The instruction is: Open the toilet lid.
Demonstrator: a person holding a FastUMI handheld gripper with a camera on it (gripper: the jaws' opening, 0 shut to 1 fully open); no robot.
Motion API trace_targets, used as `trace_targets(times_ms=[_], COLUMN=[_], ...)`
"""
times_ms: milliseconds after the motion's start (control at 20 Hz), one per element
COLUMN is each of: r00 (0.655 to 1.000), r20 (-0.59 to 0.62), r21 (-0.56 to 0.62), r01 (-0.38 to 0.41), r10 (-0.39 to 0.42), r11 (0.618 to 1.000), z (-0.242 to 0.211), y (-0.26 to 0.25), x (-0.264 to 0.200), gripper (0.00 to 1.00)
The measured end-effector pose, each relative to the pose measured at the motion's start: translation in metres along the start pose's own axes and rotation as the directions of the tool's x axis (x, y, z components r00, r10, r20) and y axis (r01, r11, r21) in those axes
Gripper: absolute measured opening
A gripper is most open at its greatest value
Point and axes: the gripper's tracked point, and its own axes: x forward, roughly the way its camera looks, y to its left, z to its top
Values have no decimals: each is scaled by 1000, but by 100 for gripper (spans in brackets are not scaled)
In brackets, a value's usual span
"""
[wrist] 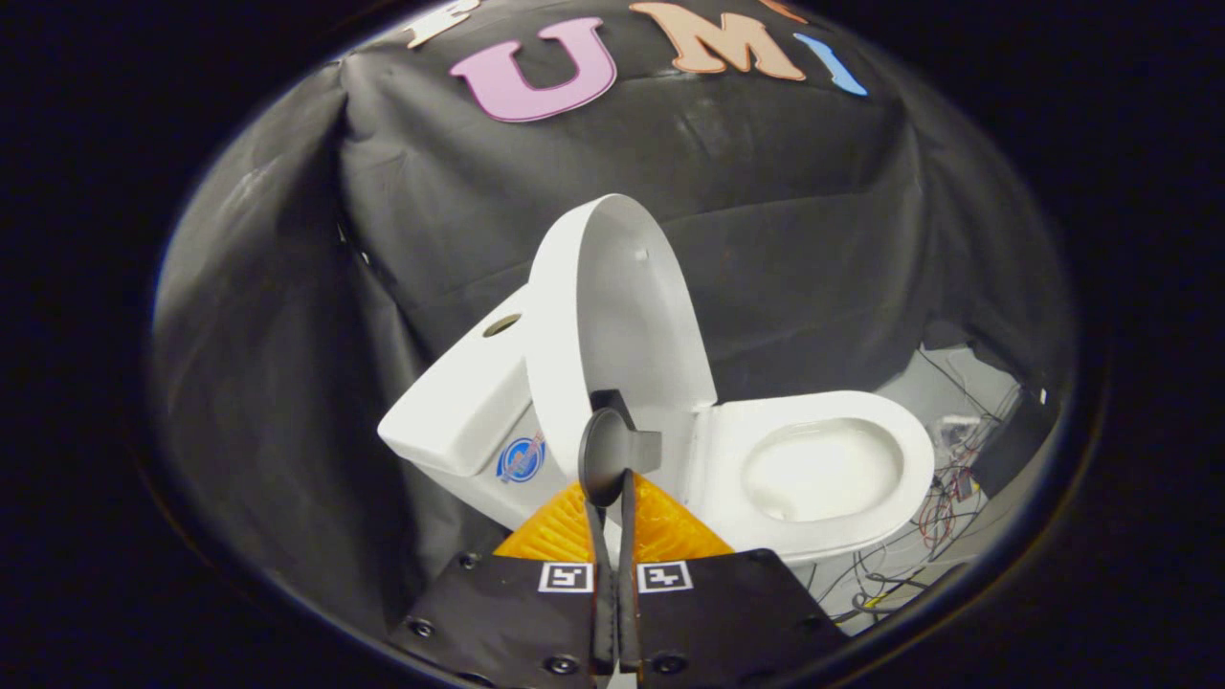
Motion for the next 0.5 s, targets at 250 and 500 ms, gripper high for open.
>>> trace_targets(times_ms=[250,500], r00=[1000,1000], r20=[-25,-21], r21=[-97,-151], r01=[0,11], r10=[-3,-14], r11=[995,988], z=[-6,-6], y=[19,30], x=[6,11], gripper=[3,3])
